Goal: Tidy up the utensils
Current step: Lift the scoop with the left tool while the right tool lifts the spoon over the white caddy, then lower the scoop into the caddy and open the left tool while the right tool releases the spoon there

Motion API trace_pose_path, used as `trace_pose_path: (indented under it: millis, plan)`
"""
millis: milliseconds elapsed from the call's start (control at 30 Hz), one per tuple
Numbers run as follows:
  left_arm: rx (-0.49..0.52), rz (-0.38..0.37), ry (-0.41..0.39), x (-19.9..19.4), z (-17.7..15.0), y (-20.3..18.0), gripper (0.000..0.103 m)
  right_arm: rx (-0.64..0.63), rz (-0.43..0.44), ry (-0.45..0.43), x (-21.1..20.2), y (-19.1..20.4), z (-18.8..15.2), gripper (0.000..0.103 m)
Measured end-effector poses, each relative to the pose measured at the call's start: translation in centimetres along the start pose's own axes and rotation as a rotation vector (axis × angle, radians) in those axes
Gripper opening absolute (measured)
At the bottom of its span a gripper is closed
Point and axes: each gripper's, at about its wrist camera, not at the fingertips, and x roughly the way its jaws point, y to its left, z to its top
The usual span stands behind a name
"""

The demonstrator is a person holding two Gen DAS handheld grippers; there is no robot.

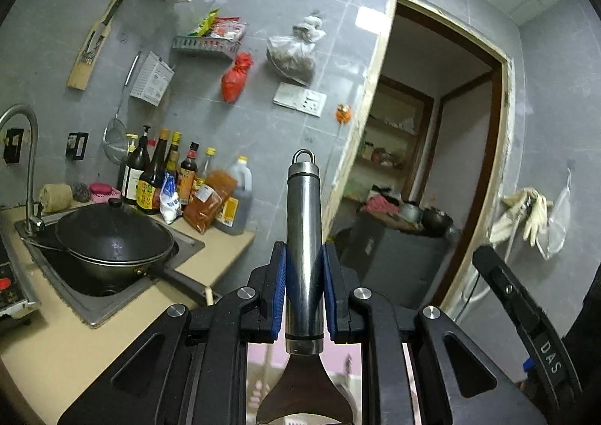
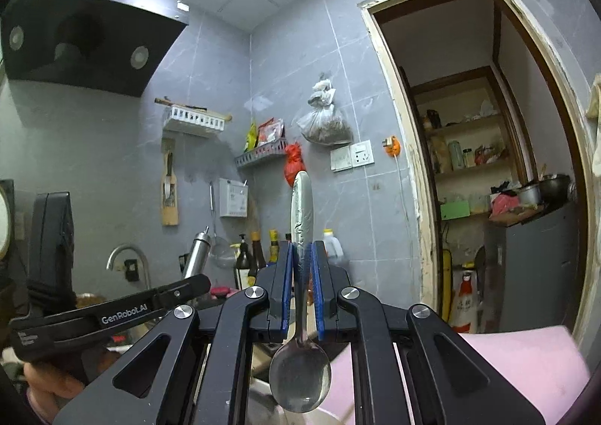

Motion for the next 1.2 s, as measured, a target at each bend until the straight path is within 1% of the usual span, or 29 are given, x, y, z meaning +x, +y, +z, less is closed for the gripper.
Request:
trace_pose_path:
  millis: [167,267,367,500,667,833,967,1100,1200]
  plan:
    - [-0.092,0.016,-0.038,1.4,-0.2,3.1,0.015,0.082,0.004,-0.023,1.4,-1.1,-1.6,0.008]
    - [-0.149,0.034,-0.033,2.1,-0.8,4.6,0.015,0.104,0.007,-0.02,1.9,-1.4,-2.6,0.008]
    - [-0.174,0.049,-0.032,2.3,-1.3,5.0,0.015,0.117,0.02,-0.01,2.2,-1.8,-3.5,0.008]
    - [-0.165,0.071,-0.057,2.2,-1.8,4.8,0.015,0.094,0.032,0.02,2.5,-1.5,-4.7,0.008]
    - [-0.113,0.122,-0.088,2.5,-2.2,3.9,0.015,0.075,0.033,0.036,2.6,-1.4,-5.1,0.008]
    - [-0.073,0.177,-0.093,3.0,-3.3,3.3,0.015,0.078,0.032,0.057,2.8,-1.4,-5.8,0.008]
    - [-0.042,0.19,-0.09,3.1,-4.0,2.8,0.015,0.061,0.033,0.075,3.0,-1.1,-6.4,0.008]
    - [-0.036,0.177,-0.083,2.3,-4.1,2.8,0.015,0.043,0.032,0.086,2.9,-0.9,-6.7,0.009]
    - [-0.055,0.153,-0.059,1.6,-3.9,3.3,0.02,0.034,0.028,0.099,2.7,-0.8,-6.8,0.01]
